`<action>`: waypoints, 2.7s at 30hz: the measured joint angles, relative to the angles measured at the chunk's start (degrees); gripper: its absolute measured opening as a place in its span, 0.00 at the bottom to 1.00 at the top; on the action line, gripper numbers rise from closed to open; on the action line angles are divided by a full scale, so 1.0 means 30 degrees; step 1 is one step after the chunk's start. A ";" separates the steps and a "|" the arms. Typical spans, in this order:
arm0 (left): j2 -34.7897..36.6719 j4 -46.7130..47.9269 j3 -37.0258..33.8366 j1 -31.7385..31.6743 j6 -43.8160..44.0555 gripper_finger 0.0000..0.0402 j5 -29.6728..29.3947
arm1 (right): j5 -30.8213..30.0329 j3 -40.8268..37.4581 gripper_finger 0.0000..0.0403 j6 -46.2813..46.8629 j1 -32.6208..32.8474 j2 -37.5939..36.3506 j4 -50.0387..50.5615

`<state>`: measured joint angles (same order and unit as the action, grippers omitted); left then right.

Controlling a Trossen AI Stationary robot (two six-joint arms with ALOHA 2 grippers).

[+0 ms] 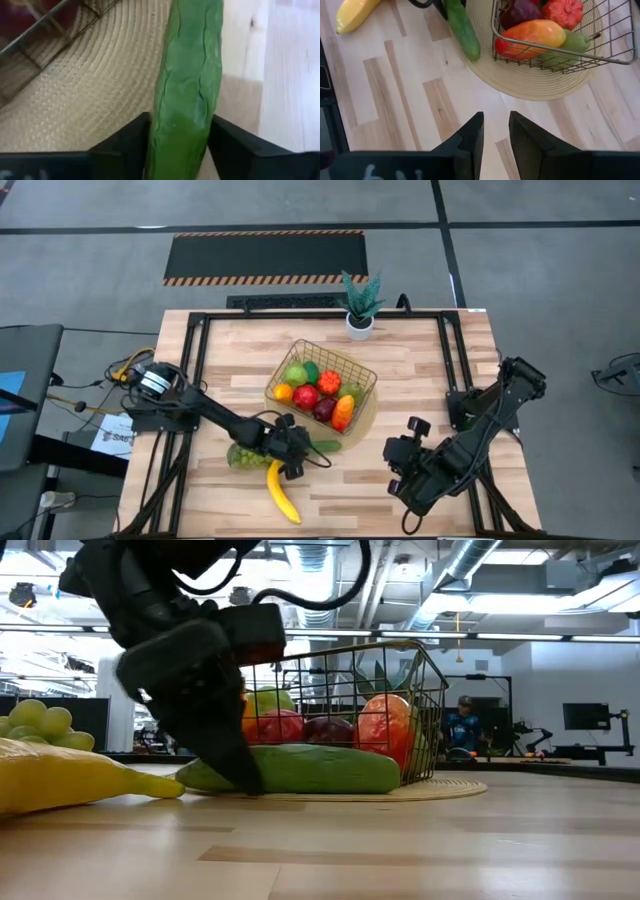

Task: Build produce basket
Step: Put the cucumber into the silver basket

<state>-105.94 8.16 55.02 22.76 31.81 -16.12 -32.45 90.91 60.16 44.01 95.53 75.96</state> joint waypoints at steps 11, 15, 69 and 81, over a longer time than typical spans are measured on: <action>0.0054 0.0238 0.1357 0.0317 0.0972 0.21 0.0328 | 0.0022 0.0051 0.28 -0.0049 0.0000 0.0013 -0.0607; 0.0061 0.1122 0.2630 0.0574 0.1548 0.25 0.0598 | 0.0022 0.0056 0.28 0.0182 0.0000 0.0013 -0.0873; 0.7648 -0.2900 1.2801 0.2217 -1.2593 0.27 -0.4922 | -0.6373 0.0058 0.77 -1.8871 -0.1836 -0.5187 -2.3447; 0.7587 -0.4588 1.2801 0.1177 -1.2901 0.27 -0.3409 | -0.4049 0.0058 0.77 -2.0280 -0.2658 -0.5196 -2.5821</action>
<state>-83.18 -5.61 93.43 26.29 -6.90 -26.35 -44.59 91.09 -0.68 36.03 79.94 -1.51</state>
